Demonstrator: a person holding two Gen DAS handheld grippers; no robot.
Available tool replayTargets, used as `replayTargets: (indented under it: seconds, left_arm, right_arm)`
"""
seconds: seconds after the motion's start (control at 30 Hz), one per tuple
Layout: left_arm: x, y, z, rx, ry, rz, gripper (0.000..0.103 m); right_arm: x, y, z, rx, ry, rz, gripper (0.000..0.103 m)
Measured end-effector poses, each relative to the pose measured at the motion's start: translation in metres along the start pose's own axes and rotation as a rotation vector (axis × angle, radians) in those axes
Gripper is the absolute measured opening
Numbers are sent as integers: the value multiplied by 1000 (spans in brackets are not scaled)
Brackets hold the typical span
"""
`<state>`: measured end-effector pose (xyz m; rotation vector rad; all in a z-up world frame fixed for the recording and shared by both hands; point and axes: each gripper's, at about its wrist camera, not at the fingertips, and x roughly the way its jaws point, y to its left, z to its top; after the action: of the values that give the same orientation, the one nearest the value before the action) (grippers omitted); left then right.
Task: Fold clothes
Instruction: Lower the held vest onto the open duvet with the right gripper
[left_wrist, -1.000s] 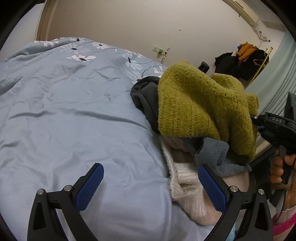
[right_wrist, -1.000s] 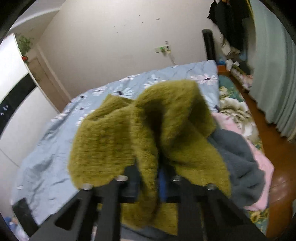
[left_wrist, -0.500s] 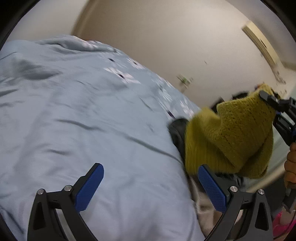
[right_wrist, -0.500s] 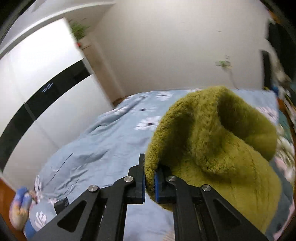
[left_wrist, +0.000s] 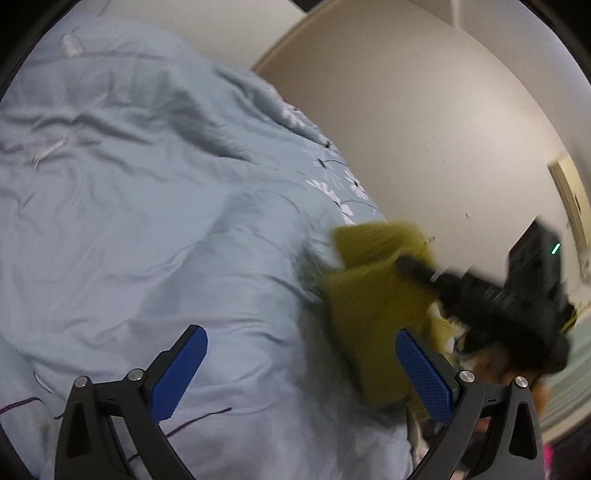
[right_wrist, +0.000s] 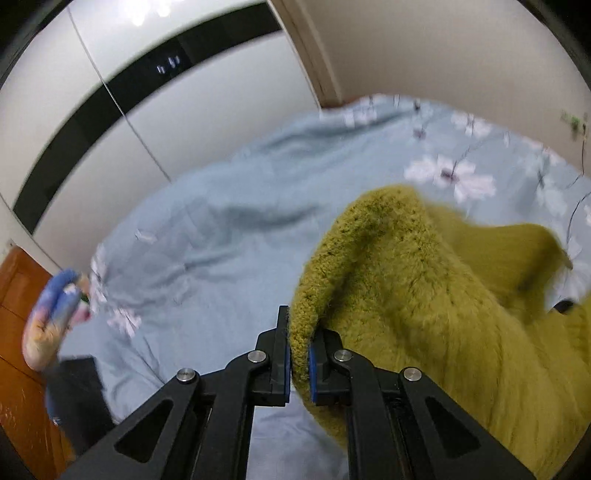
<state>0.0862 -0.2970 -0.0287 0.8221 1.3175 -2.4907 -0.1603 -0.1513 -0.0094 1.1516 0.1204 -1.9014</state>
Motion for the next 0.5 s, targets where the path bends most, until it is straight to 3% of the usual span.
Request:
replayTargets:
  seconds: [0.13,0.17,0.23,0.33,0.4,0.5]
  left_arm:
    - [8,5,2,-24,33,-4,103]
    - [14,3,2,-18,50,-5,103]
    - [23,-4,1,7,79,-5,103]
    - [33,-17,-3,59,113,-1,103]
    - [38,-28,-6,108,128,6,103]
    - [46,-52,-10,197,151,9,103]
  right_arm:
    - [-1,-6,-15,-13,13,33,17]
    - [-6,-6,-17,-30,3,52,35]
    - [-24,-1,-19,-46,-45,70,54]
    - [-67,-14,-25,-34,-151,96,55]
    - [-91,-34,-32,8,-202,25,55]
    - [-114,-85,-56,134,-224,-175,55]
